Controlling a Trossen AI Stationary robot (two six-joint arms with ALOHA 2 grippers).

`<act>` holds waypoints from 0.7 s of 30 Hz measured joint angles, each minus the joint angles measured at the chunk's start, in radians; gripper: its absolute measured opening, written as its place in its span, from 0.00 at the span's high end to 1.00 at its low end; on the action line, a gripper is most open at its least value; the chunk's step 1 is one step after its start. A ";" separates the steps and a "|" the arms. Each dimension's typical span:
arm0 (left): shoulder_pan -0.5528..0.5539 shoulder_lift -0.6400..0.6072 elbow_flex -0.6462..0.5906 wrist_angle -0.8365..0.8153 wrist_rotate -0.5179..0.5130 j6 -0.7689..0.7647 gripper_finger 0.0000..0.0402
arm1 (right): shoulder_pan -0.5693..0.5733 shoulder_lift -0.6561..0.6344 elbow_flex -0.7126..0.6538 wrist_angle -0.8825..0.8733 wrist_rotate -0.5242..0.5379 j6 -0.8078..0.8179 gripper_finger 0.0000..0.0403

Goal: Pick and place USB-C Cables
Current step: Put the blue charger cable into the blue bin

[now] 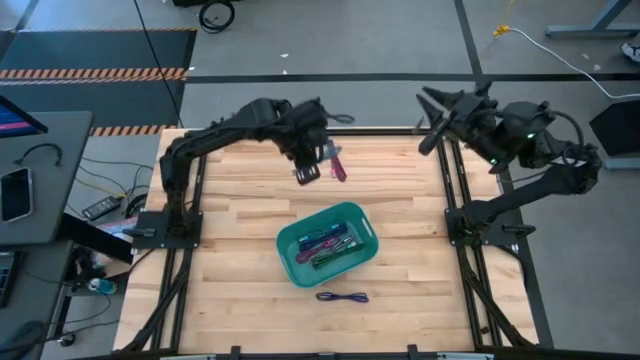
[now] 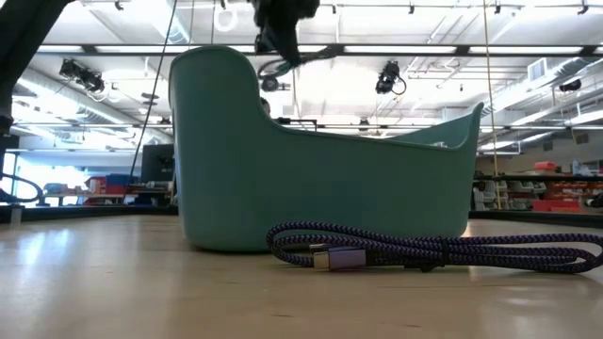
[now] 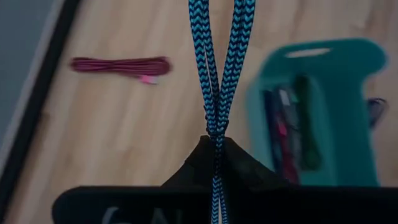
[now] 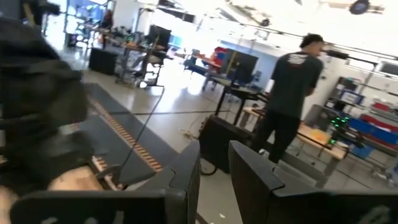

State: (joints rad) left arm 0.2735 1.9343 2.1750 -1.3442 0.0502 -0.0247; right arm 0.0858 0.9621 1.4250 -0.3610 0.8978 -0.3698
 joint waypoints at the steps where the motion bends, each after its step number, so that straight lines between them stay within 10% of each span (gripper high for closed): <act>1: -0.023 0.000 0.000 -0.001 0.000 -0.022 0.97 | -0.008 -0.011 0.000 0.000 0.000 0.000 0.77; 21: -0.369 0.048 -0.010 0.108 -0.067 -0.629 0.97 | -0.064 -0.073 0.000 -0.157 -0.002 0.012 0.77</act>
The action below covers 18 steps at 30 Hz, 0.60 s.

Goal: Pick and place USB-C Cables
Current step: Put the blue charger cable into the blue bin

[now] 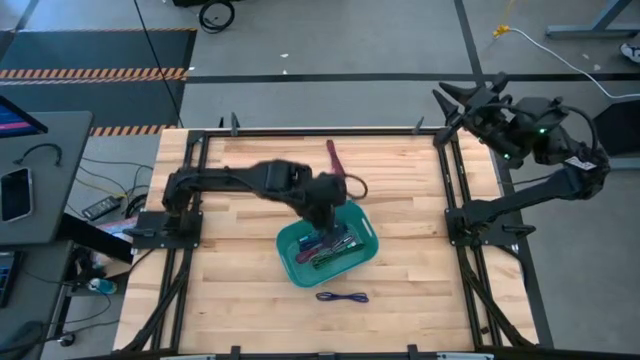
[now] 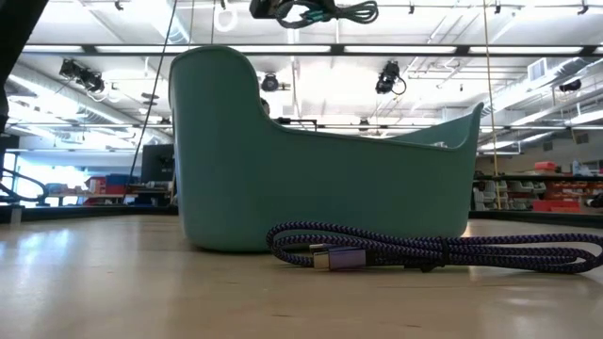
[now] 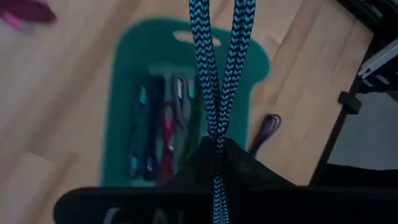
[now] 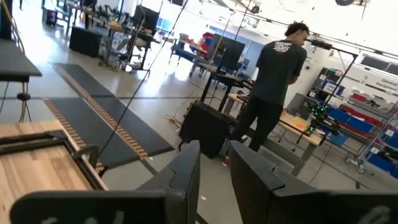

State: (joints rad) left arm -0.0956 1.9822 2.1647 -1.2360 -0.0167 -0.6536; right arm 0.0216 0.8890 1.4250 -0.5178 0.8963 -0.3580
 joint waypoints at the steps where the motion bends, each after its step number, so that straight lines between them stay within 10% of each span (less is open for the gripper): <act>1: -0.012 0.007 0.000 -0.004 -0.001 -0.029 0.97 | 0.000 0.002 0.000 -0.006 0.000 0.000 0.77; 18: -0.048 0.186 0.000 -0.102 0.072 -0.037 0.97 | 0.000 0.029 0.000 -0.025 -0.001 0.028 0.77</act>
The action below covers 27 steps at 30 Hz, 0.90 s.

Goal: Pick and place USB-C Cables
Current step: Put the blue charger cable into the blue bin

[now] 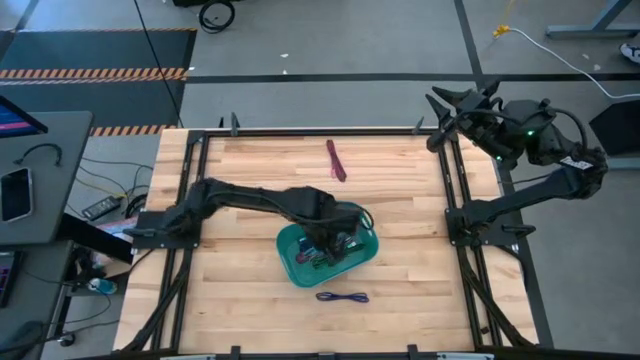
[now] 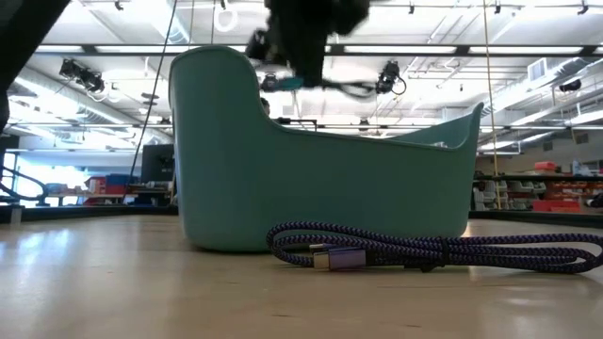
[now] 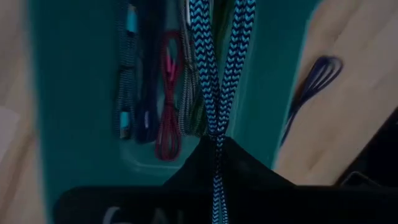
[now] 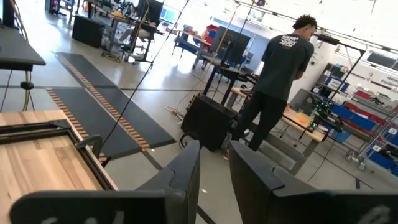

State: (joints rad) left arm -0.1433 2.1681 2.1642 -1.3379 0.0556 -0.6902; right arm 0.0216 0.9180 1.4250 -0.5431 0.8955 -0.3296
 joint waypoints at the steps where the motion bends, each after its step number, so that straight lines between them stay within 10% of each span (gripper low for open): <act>1: -0.001 0.023 0.000 0.008 0.011 0.023 0.97 | 0.000 0.001 0.000 -0.004 0.000 0.007 0.77; 27: 0.045 0.197 0.000 0.056 0.070 0.281 0.96 | 0.000 0.000 0.000 -0.075 -0.001 0.076 0.78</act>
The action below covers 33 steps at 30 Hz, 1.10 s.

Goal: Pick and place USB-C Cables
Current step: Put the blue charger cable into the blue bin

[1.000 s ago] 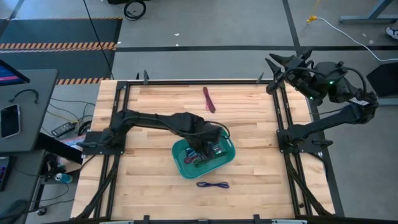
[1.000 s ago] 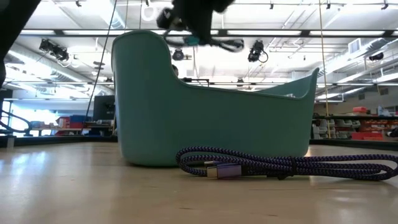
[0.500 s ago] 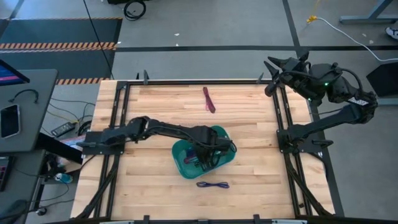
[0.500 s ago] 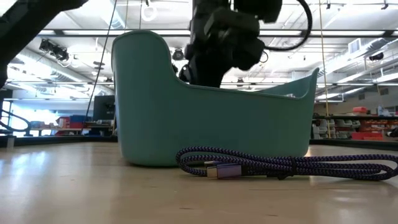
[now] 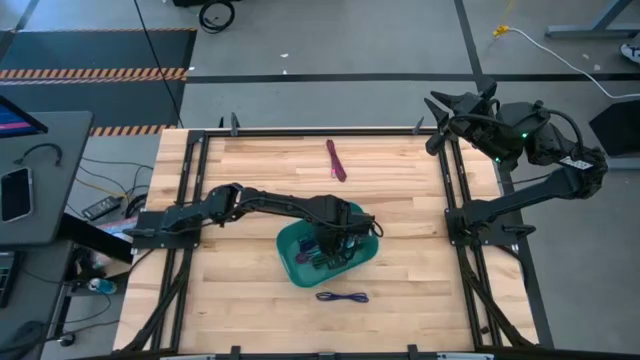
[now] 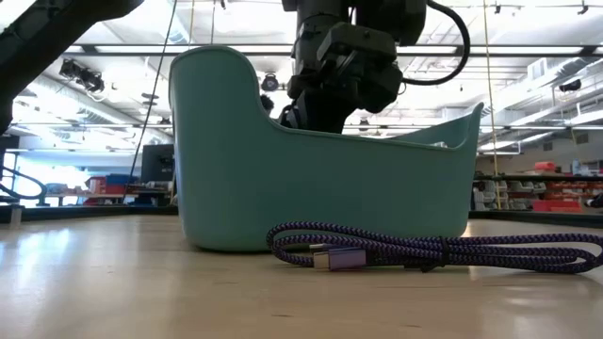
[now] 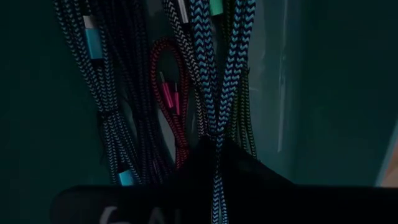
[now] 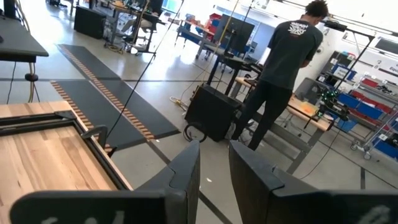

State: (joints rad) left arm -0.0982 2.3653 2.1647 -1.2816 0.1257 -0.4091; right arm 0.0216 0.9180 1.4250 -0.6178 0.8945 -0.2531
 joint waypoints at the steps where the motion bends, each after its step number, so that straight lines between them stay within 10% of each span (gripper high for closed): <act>1: 0.001 0.000 0.000 0.000 0.000 -0.002 0.96 | 0.000 0.000 0.000 0.000 0.000 0.000 0.78; 33: 0.028 0.005 0.000 0.054 0.009 0.024 0.95 | 0.000 0.000 0.000 0.000 0.001 0.000 0.78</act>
State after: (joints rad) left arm -0.0700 2.3699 2.1647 -1.2278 0.1350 -0.3854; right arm 0.0216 0.9180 1.4250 -0.6175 0.8951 -0.2527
